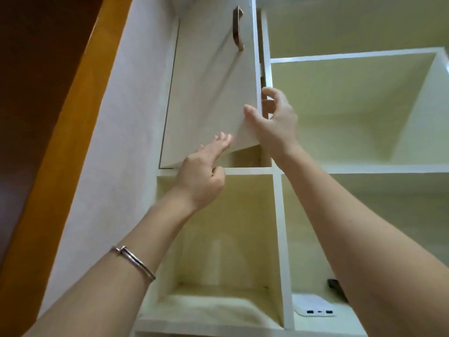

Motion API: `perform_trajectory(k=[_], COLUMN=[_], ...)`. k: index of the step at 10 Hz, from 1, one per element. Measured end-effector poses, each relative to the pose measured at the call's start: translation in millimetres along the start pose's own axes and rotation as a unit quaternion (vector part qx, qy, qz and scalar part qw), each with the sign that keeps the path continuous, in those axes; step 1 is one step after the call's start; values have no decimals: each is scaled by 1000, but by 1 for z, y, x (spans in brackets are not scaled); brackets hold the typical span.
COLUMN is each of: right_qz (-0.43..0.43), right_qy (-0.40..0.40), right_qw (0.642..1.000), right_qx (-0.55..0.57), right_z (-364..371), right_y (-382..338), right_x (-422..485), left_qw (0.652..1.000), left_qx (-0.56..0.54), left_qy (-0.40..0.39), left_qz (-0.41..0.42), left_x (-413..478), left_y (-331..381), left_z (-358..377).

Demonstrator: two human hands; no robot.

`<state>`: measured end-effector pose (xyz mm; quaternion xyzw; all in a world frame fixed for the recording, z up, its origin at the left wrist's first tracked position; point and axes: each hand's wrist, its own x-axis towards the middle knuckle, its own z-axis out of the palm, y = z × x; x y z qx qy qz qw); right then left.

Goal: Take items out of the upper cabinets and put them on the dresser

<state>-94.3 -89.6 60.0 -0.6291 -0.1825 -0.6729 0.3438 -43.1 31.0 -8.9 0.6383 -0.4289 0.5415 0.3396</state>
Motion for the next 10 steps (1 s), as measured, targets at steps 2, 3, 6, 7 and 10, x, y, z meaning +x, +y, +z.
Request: perform_trajectory(k=[2,3,6,7,10], right_qz=[21,54,149,152,151], right_qy=[23,13,-19,-17,-58], right_qw=[993,988,974,970,976], right_qx=[-114,-144,-171,-190,-146], right_z=[-8,-7,0,4,-9], right_y=[37,52,78,79,65], right_x=[0,3,10,7,0], left_qw=[995,989,980,979,989], left_qx=[74,110,149,156,103], left_qy=[-62,-98,-133,-132,-97], left_qz=[6,6,-9,-10,-52], left_x=[10,14,21,20,1], left_y=[-11,-16,-26,-23,-22], left_z=[26,35,54,55,40])
